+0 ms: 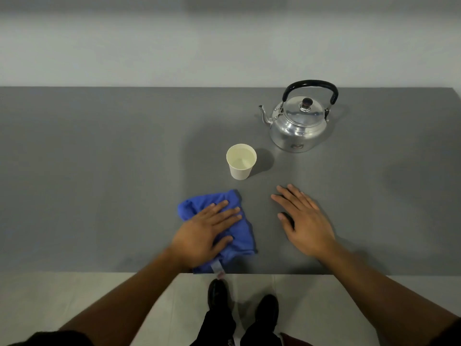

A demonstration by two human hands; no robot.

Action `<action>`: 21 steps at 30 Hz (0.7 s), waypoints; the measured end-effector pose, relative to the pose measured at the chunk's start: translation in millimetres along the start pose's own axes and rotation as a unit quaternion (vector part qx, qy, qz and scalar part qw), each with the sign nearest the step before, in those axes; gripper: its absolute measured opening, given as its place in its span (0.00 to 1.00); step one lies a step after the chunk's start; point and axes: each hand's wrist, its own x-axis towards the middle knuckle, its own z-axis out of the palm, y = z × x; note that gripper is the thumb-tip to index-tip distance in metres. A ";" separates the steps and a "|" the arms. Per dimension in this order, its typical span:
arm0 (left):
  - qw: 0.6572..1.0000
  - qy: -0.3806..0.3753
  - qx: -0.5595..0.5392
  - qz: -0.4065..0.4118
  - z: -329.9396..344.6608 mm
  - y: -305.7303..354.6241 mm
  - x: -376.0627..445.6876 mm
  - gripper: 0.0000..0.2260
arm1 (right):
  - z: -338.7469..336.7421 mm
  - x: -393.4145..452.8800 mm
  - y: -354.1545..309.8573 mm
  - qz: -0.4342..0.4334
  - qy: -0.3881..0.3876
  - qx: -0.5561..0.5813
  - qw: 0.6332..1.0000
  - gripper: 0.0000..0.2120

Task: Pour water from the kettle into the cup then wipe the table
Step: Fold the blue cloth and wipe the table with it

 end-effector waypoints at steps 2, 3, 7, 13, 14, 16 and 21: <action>0.999 -0.002 0.002 -0.050 -6.7 -9.7 14.3 0.26 | -0.5 -0.3 0.4 0.002 -0.005 -0.002 1.000 0.24; 0.998 0.002 0.007 -0.070 -6.3 -6.2 26.8 0.26 | -0.7 -0.2 0.9 0.003 -0.007 -0.002 1.000 0.24; 0.996 0.003 0.028 -0.085 5.5 29.4 62.3 0.27 | 0.8 -1.0 2.1 0.014 -0.014 -0.003 1.000 0.24; 1.000 -0.004 0.005 0.006 17.7 34.0 9.6 0.25 | 1.3 1.1 1.5 0.014 -0.018 -0.010 1.000 0.24; 1.000 0.006 -0.003 0.004 16.3 26.3 -3.0 0.25 | 1.1 1.1 1.0 0.014 -0.019 -0.010 1.000 0.24; 0.999 0.031 -0.016 -0.022 8.4 2.6 -24.0 0.25 | 0.7 1.2 0.1 0.015 -0.024 -0.011 1.000 0.24; 0.984 0.067 -0.014 -0.165 -23.3 -54.3 -5.8 0.28 | -0.6 2.0 -0.1 0.020 -0.033 -0.017 0.999 0.24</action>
